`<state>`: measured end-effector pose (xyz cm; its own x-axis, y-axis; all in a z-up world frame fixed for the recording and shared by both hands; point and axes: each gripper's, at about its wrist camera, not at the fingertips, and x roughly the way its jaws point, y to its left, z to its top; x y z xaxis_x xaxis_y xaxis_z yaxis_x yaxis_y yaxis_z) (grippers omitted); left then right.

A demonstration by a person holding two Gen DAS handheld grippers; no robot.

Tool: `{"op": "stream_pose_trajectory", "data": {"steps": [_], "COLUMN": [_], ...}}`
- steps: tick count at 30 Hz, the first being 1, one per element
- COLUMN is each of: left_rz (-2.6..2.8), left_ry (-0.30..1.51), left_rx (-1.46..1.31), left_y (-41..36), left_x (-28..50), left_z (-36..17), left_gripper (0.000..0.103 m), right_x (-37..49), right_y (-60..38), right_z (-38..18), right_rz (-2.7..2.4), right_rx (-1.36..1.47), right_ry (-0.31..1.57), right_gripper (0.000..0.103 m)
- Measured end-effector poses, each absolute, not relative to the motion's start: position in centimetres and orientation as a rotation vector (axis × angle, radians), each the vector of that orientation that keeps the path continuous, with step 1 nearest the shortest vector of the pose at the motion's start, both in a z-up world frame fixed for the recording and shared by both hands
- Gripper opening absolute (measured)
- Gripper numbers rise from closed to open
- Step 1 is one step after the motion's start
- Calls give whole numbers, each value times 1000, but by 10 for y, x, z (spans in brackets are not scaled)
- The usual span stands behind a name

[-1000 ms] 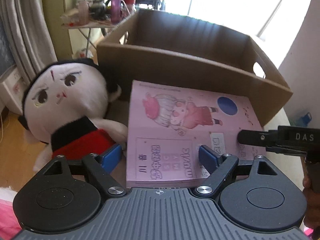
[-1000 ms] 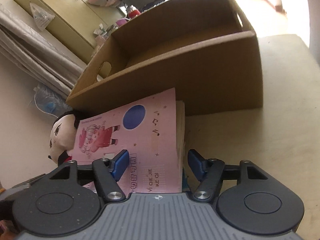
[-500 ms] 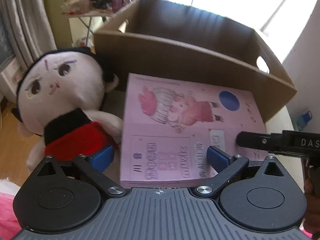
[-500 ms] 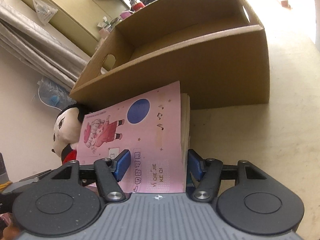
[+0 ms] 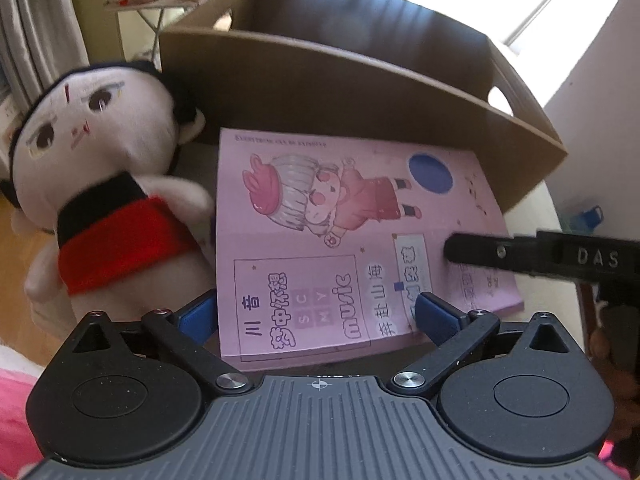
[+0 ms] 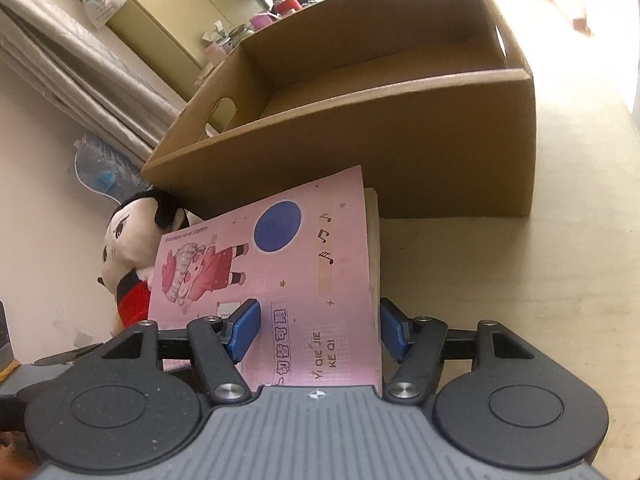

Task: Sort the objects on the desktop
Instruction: 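Close the right gripper on the pink booklet's edge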

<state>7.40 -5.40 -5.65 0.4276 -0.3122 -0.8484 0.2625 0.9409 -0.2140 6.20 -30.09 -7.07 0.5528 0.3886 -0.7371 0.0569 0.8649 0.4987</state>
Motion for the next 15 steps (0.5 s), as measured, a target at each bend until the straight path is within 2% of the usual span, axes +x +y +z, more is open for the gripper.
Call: {"op": "stream_pose_trajectory", "data": {"steps": [15], "left_rz": [-342], "left_ry": [1007], "left_rx": [-68], "left_y": [-38], "left_x": [64], "left_z": [-53], "left_gripper": [101], "right_x": [60], "right_y": [-298], "right_z": [-71], "right_rz": [220], "right_rx": [484], "right_ry": [955], "right_gripper": [66]}}
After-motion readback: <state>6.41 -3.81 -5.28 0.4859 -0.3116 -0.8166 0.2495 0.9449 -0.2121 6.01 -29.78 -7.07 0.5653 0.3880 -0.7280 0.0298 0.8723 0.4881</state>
